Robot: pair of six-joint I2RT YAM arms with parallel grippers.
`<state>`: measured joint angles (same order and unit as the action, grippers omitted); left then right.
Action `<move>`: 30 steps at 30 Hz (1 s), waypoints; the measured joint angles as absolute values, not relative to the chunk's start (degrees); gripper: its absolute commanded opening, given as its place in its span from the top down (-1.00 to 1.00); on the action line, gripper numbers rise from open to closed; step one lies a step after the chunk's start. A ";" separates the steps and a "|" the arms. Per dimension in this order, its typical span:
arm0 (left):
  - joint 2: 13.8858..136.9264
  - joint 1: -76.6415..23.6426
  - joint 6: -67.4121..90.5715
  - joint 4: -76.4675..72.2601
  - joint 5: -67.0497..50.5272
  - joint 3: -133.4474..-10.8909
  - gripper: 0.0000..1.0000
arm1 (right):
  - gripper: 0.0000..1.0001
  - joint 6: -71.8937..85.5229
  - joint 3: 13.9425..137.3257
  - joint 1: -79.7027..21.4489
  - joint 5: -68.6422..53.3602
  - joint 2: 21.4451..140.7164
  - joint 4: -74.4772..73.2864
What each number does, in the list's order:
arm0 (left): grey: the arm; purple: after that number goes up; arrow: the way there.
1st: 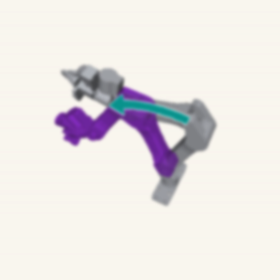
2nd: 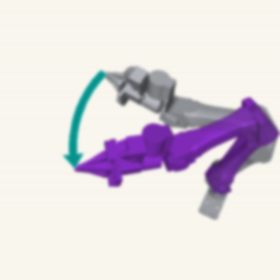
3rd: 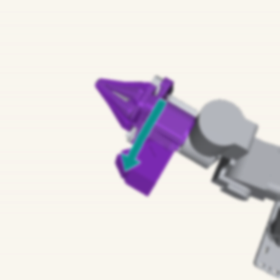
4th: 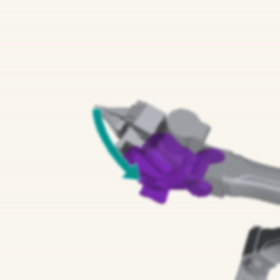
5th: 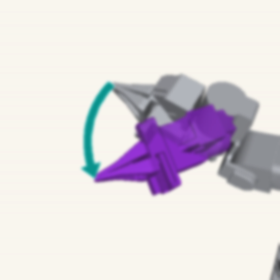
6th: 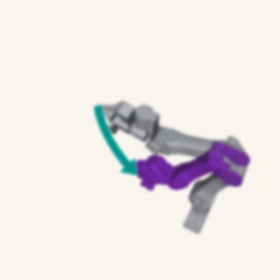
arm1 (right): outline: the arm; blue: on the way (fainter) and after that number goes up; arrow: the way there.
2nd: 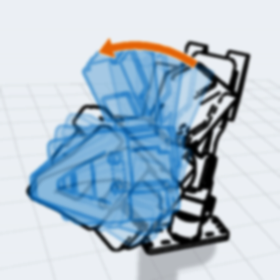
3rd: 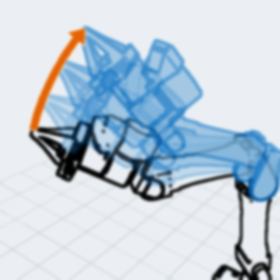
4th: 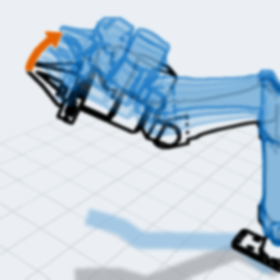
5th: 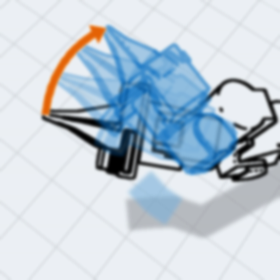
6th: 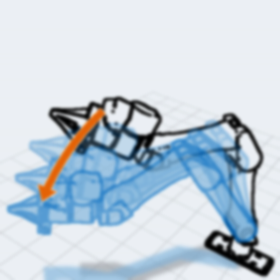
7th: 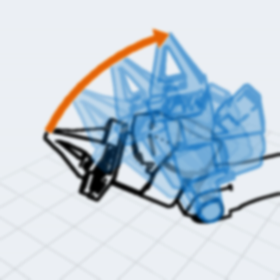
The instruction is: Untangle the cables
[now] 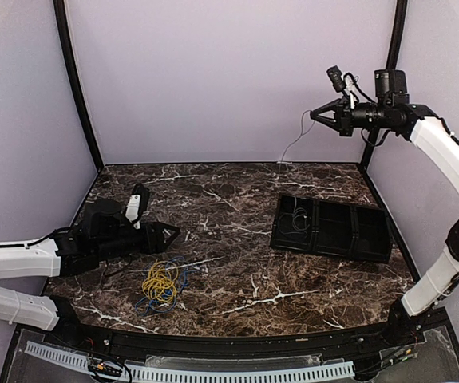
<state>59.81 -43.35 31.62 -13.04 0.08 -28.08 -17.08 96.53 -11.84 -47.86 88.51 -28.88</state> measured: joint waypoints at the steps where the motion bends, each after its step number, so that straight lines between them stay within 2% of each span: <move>1: 59.81 -43.35 31.62 -13.06 0.21 -28.08 -0.29 | 1.00 -17.32 96.20 -11.75 -47.77 88.51 -28.91; 14: 59.81 -43.35 30.65 -12.93 1.61 -28.08 -0.29 | 1.00 -21.37 89.84 -10.94 -44.88 88.51 -30.87; 30: 58.02 -43.35 30.00 -10.50 3.53 -28.08 -0.30 | 1.00 -27.16 89.01 -4.12 -42.63 88.53 -37.60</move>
